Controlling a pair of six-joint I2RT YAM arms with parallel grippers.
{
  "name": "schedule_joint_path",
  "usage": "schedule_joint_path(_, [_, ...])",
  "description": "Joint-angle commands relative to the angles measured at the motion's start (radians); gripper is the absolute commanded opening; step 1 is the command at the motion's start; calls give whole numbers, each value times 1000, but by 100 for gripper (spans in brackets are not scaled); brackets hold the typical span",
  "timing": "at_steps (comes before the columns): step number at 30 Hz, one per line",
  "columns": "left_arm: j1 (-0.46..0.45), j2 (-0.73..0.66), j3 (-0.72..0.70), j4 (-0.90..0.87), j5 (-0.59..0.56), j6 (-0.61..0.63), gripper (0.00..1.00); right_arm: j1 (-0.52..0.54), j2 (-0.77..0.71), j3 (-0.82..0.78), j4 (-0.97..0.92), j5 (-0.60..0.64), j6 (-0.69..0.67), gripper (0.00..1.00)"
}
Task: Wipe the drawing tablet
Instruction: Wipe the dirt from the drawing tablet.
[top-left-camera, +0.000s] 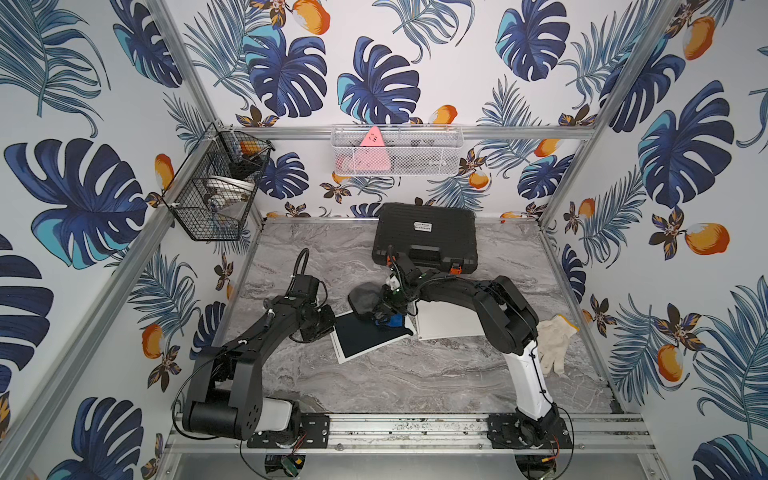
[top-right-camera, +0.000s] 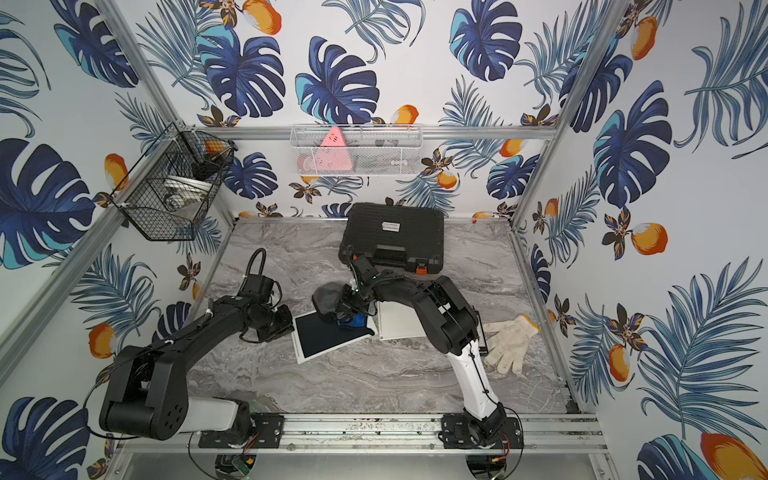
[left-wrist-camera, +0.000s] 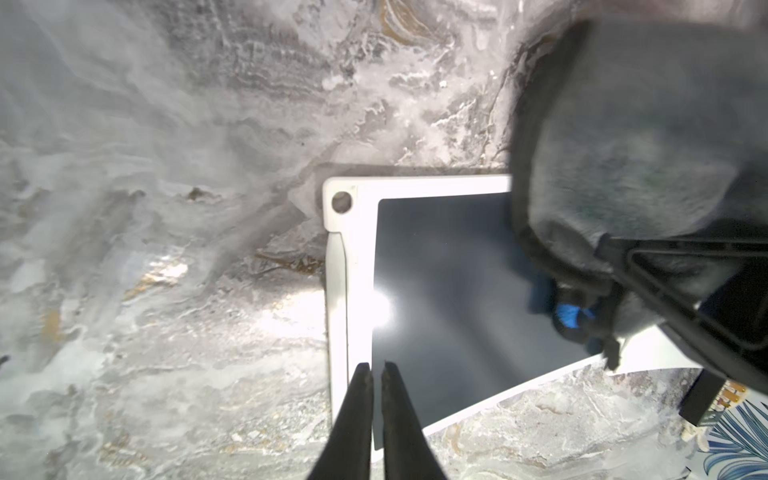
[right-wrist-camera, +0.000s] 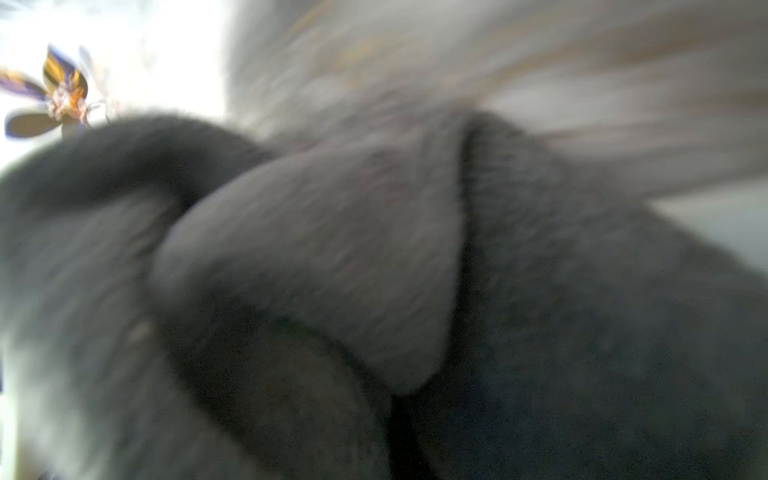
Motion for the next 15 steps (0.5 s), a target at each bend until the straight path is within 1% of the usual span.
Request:
schedule_joint_path(1, [-1, 12, 11, -10, 28, -16, 16, -38, -35, -49, -85, 70, -43, 0])
schedule_joint_path(4, [-1, 43, 10, 10, 49, -18, 17, -41, -49, -49, -124, 95, -79, 0])
schedule_joint_path(7, [-1, 77, 9, 21, 55, -14, 18, -19, -53, -46, -142, 111, -86, 0])
schedule_joint_path(15, [-1, 111, 0, 22, 19, 0, 15, 64, -33, -8, -159, 126, -82, 0])
